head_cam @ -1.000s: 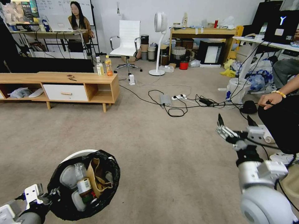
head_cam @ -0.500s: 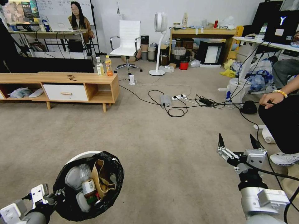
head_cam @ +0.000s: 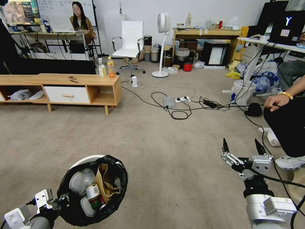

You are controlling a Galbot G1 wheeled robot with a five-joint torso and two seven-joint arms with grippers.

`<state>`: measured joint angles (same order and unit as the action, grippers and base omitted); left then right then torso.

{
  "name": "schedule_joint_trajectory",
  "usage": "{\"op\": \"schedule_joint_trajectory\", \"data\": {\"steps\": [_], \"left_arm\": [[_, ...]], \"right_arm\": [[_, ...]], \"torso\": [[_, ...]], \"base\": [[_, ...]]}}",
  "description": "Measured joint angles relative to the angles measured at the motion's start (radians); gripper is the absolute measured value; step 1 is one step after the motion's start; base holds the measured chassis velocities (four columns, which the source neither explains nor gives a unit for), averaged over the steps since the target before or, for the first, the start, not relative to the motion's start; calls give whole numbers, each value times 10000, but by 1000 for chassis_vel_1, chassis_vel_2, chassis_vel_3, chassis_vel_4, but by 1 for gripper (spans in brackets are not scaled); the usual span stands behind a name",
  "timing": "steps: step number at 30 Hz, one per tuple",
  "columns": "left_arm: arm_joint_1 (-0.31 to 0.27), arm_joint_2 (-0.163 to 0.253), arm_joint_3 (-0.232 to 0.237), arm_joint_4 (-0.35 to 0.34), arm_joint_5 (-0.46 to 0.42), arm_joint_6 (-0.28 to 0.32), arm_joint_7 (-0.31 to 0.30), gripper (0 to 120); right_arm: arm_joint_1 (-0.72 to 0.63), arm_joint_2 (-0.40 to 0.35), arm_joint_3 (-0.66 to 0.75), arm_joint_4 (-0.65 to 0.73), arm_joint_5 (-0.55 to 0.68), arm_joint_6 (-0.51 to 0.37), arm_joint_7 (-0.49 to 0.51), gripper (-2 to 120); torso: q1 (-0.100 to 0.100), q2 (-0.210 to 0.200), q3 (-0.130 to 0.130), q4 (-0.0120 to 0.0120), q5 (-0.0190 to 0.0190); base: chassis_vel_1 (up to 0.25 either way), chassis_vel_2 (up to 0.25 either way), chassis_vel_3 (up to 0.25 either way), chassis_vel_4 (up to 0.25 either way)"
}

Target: Pick up the trash bin and place the garbage on the floor into it.

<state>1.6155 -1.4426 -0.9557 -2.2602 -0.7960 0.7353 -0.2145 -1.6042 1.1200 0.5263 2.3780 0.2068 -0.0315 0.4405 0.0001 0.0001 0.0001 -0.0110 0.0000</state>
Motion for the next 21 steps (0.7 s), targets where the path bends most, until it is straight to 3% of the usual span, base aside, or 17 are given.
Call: {"op": "schedule_joint_trajectory", "data": {"steps": [10, 21], "left_arm": [[48, -75, 29, -30, 160, 0, 62, 1], [90, -120, 18, -43, 166, 2, 85, 1]], "right_arm": [[-685, 763, -876, -580, -1291, 687, -594, 100], [-572, 1137, -1031, -818, -1618, 887, -568, 100]], "torso": [[0, 0, 0, 2, -1], [0, -1, 0, 0, -1]], "base": [[0, 0, 0, 0], [0, 0, 0, 0]]}}
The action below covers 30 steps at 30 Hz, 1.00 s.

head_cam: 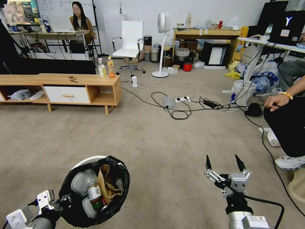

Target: Pick up the trash bin and place the garbage on the floor into it.

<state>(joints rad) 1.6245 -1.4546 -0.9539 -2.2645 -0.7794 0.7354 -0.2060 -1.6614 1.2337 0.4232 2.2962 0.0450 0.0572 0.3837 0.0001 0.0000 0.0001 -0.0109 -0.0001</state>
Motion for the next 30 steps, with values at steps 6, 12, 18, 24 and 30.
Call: {"op": "schedule_joint_trajectory", "data": {"steps": [6, 12, 18, 24, 30], "left_arm": [[5, -34, 2, -23, 30, 0, 20, 1], [14, -58, -19, -81, 34, 0, 26, 1], [40, -112, -46, -85, 71, 0, 31, 1], [78, -157, -54, -128, 139, 1, 57, 1], [91, -187, -60, -135, 162, 1, 73, 1]], "right_arm": [[26, -44, 267, -40, 22, 132, 28, 100], [61, -81, 417, -133, 30, 358, 69, 100], [57, -213, 493, -157, 59, 401, 107, 100], [50, -286, 505, -158, 80, 420, 113, 100], [42, -364, 517, -159, 98, 435, 123, 100]], "torso": [[0, 0, 0, -1, 0], [0, 0, 0, 0, 1], [0, 1, -1, -1, 0], [1, 0, 1, 0, 1], [0, 0, 1, -2, -1]], "base": [[0, 0, 0, 0], [0, 0, 0, 0], [-30, 28, 37, -35], [-129, 133, 149, -139], [-153, 153, 163, -152]]}}
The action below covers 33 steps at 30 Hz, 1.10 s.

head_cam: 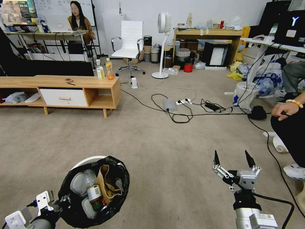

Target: Pick up the trash bin and place the garbage on the floor into it.

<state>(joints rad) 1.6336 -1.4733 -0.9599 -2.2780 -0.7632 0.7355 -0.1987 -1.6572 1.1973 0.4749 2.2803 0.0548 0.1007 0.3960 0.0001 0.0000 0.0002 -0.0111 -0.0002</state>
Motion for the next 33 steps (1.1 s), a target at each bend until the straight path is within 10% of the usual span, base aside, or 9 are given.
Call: {"op": "schedule_joint_trajectory", "data": {"steps": [33], "left_arm": [[99, -70, -38, -53, 82, -1, 58, 1]], "right_arm": [[-98, -194, -32, -31, 55, 256, -115, 100]], "torso": [[0, -1, -1, 2, 1]], "base": [[-91, 91, 90, -91]]}}
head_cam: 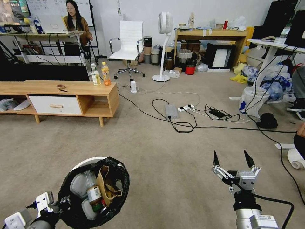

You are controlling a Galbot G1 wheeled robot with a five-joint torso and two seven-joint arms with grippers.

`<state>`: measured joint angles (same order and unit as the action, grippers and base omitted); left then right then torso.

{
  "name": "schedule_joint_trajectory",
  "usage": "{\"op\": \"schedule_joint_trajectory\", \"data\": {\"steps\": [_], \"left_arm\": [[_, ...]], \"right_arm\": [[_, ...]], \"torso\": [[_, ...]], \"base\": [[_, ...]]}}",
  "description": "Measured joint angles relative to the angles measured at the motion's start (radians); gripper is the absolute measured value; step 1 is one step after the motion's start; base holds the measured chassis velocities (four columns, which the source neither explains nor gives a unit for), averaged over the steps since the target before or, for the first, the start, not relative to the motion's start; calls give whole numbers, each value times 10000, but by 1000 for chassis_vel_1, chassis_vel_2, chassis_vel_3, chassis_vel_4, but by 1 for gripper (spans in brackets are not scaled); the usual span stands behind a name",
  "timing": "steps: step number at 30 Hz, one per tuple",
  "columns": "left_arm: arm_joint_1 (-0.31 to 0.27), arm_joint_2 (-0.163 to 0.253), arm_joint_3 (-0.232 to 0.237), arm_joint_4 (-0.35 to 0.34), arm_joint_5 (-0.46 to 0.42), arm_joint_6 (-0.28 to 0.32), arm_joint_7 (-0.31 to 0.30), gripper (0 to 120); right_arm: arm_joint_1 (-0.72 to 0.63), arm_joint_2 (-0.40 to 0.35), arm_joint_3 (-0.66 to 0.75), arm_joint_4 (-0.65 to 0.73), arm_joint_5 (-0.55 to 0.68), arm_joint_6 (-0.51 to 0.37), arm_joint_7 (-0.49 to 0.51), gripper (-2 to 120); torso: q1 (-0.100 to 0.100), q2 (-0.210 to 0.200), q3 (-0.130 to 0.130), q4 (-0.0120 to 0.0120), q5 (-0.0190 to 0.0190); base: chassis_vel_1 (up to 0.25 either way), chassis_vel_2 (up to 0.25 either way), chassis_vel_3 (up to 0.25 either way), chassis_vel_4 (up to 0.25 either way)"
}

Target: Pick up the trash bin and place the garbage on the floor into it.

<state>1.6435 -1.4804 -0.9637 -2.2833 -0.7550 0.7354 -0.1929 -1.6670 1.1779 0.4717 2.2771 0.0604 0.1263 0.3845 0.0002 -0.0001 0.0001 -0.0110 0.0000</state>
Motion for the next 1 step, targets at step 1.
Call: {"op": "schedule_joint_trajectory", "data": {"steps": [1], "left_arm": [[0, 0, 0, 0, 0, 0, 0, 1]], "right_arm": [[0, 0, 0, 0, 0, 0, 0, 100]], "torso": [[0, 0, 0, 0, 0]], "base": [[0, 0, 0, 0]]}}
